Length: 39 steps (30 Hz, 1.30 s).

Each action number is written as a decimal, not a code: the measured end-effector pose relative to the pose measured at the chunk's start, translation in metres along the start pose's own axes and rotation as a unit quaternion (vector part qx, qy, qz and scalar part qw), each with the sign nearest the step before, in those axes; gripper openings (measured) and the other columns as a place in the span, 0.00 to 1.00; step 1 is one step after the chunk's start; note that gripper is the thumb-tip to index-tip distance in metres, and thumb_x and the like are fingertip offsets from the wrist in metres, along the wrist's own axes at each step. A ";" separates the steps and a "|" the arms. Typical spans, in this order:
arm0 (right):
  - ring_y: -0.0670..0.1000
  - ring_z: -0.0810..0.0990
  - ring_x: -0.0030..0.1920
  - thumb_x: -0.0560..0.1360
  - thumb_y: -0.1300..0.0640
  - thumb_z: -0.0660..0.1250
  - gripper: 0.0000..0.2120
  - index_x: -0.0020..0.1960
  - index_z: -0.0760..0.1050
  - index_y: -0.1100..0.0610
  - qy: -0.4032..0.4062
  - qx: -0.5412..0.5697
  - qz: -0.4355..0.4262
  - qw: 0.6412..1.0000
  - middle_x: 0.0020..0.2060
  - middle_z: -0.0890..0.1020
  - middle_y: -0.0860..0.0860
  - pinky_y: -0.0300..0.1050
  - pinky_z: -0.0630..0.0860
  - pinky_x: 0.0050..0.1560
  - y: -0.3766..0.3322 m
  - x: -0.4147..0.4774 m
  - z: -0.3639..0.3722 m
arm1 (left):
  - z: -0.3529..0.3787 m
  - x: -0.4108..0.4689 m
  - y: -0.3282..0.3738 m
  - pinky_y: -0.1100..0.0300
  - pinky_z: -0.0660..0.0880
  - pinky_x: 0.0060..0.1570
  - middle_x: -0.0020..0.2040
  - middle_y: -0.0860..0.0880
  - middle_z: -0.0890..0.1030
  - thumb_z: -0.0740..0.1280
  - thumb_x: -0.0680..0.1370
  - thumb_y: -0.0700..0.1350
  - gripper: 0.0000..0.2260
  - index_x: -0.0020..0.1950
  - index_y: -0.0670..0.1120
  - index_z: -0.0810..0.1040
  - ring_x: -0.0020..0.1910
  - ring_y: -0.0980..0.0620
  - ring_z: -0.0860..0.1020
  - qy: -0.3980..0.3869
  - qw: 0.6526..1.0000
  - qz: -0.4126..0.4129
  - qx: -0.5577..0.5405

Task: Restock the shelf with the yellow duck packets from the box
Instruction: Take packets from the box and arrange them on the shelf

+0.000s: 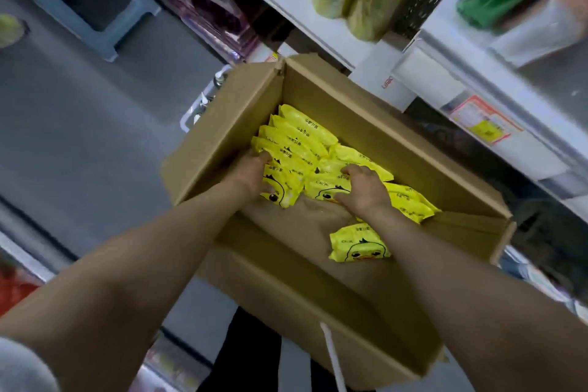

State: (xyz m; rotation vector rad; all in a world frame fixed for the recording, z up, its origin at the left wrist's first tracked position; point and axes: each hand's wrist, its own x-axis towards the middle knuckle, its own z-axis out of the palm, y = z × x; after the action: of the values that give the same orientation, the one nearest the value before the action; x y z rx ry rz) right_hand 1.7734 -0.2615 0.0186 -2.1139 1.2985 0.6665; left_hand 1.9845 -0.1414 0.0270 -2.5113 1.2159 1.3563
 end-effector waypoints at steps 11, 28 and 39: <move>0.55 0.68 0.64 0.68 0.47 0.77 0.31 0.65 0.67 0.51 0.045 -0.111 0.011 0.993 0.62 0.71 0.52 0.49 0.68 0.60 0.001 0.025 0.030 | 0.022 0.043 -0.011 0.51 0.68 0.62 0.66 0.46 0.70 0.79 0.65 0.53 0.35 0.67 0.49 0.67 0.66 0.44 0.66 0.008 0.984 0.077 0.161; 0.58 0.74 0.65 0.72 0.48 0.75 0.22 0.64 0.79 0.53 -0.050 -0.041 0.037 0.997 0.61 0.76 0.55 0.48 0.75 0.57 -0.003 0.001 0.006 | 0.020 0.025 -0.012 0.55 0.75 0.55 0.63 0.47 0.79 0.76 0.70 0.52 0.25 0.66 0.51 0.77 0.61 0.45 0.77 -0.108 0.976 0.072 0.172; 0.60 0.72 0.67 0.76 0.44 0.70 0.30 0.70 0.69 0.62 -0.048 0.029 0.036 0.998 0.67 0.74 0.60 0.50 0.72 0.63 0.025 -0.089 -0.076 | -0.045 -0.038 0.042 0.52 0.69 0.66 0.69 0.45 0.75 0.75 0.71 0.56 0.30 0.70 0.45 0.73 0.67 0.44 0.72 -0.127 0.990 0.057 0.034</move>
State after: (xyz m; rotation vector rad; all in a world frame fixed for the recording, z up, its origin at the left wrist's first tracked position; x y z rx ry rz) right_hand 1.7234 -0.2672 0.1269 -1.9735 1.3302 0.7419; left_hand 1.9768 -0.1639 0.0952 -2.1714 1.3420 1.5731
